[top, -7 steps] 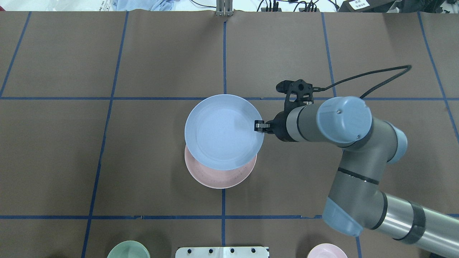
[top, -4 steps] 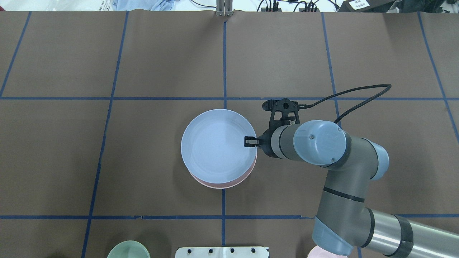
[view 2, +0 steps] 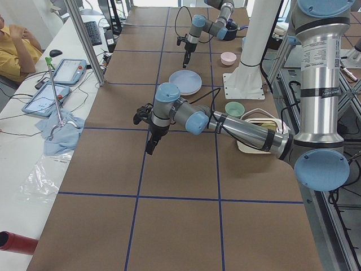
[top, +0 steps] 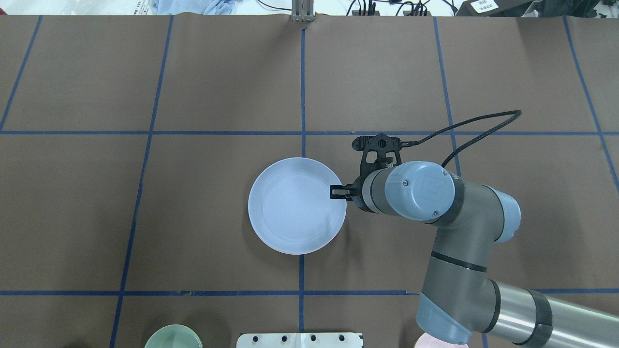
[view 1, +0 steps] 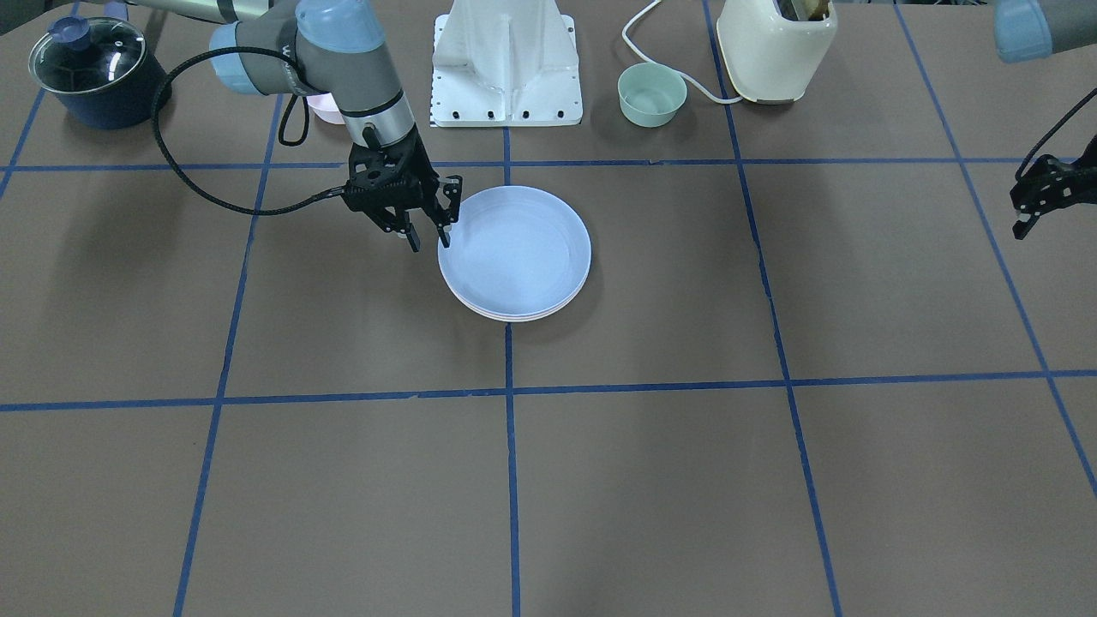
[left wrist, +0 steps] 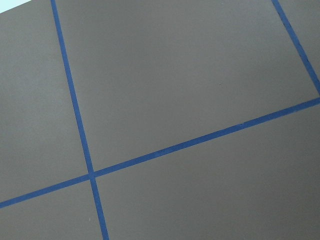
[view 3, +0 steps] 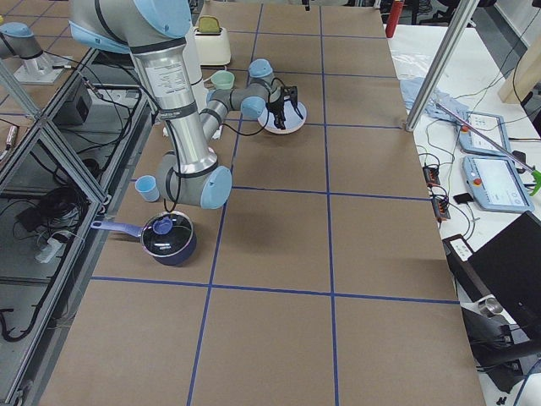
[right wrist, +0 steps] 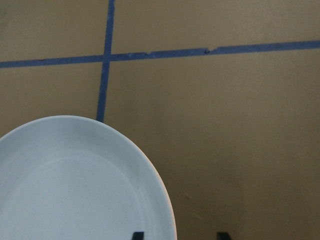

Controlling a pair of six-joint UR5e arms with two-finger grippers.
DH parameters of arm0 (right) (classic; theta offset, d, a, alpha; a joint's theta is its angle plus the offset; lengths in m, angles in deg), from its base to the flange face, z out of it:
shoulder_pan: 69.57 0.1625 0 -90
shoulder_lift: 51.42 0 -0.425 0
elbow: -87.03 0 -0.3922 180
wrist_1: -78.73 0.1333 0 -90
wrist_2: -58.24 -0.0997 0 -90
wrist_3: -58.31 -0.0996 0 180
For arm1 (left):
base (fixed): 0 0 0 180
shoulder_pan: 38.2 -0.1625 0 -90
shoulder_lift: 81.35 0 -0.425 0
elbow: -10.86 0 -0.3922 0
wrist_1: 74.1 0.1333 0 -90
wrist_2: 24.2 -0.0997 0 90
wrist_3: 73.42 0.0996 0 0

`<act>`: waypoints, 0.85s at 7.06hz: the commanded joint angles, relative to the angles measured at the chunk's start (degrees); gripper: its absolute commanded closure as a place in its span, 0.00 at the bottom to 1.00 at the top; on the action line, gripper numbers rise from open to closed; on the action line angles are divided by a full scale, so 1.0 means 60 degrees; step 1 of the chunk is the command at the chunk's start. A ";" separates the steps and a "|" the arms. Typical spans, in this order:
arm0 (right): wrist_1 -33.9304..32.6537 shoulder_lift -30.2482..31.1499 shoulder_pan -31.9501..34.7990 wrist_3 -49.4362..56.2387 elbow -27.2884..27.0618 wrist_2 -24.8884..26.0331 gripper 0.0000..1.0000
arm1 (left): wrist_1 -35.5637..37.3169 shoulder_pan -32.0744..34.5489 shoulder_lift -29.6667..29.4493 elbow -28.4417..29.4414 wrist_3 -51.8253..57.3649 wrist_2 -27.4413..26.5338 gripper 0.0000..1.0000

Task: Stack three plates with pink and blue
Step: 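Open the right gripper and withdraw it away from the stack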

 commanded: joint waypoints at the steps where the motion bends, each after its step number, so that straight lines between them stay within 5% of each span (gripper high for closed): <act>1: -0.1227 -0.0151 0.0928 0.0429 -0.0624 -0.0921 0.00 | 0.0000 0.0000 0.0263 0.0089 0.0000 0.0101 0.00; 3: -0.2002 -0.0079 0.3164 0.3036 -0.0567 -0.2967 0.00 | 0.0058 0.0713 0.0411 0.0830 0.0087 0.1633 0.00; 6: -0.3032 0.0490 0.6243 0.8103 0.0366 -0.4687 0.00 | 0.1297 0.2222 0.0778 0.1537 0.3256 0.1612 0.00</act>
